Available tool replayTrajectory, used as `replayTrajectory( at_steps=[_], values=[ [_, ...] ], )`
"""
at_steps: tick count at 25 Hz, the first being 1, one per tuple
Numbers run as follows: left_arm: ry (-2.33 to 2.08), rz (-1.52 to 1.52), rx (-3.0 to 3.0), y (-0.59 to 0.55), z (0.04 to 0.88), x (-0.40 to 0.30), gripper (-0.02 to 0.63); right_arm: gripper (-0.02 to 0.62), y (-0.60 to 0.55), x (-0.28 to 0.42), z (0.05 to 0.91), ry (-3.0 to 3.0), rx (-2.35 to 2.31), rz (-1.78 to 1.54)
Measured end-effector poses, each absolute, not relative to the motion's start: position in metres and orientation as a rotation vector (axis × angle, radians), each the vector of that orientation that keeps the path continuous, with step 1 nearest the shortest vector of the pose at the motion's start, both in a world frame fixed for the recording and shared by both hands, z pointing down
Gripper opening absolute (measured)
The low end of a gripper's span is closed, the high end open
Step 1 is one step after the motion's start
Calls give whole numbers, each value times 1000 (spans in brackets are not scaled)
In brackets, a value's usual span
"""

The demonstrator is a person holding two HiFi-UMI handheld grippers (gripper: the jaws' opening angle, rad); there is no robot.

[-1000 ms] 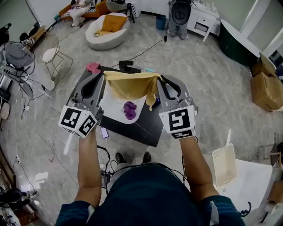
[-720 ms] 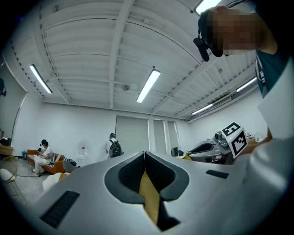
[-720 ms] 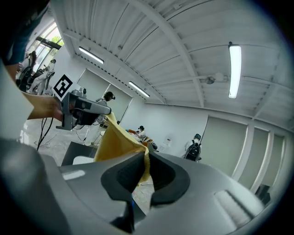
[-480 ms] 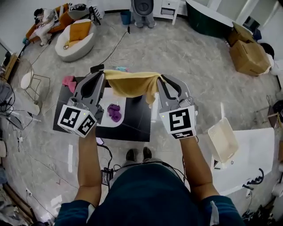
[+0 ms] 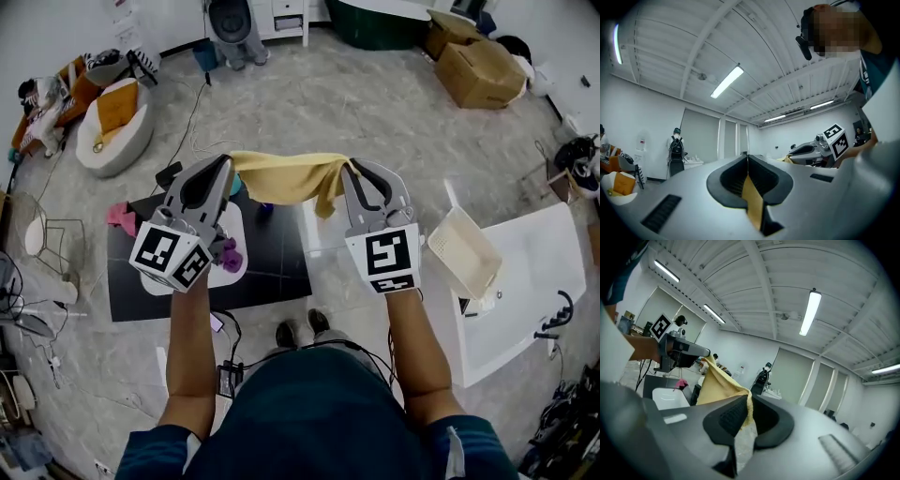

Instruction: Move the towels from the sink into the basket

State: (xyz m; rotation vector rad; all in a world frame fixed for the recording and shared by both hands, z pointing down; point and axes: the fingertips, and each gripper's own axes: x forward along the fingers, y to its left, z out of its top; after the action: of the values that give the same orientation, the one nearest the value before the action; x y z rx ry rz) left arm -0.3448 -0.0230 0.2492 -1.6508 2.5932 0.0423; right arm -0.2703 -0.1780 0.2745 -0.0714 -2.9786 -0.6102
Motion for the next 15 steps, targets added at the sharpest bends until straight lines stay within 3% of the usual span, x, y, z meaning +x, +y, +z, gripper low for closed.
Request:
replayTrajectory(
  at_steps=[15],
  values=[
    [2263, 81, -2084, -117, 262, -277, 11, 38, -239, -157, 280, -2873, 445, -593]
  ],
)
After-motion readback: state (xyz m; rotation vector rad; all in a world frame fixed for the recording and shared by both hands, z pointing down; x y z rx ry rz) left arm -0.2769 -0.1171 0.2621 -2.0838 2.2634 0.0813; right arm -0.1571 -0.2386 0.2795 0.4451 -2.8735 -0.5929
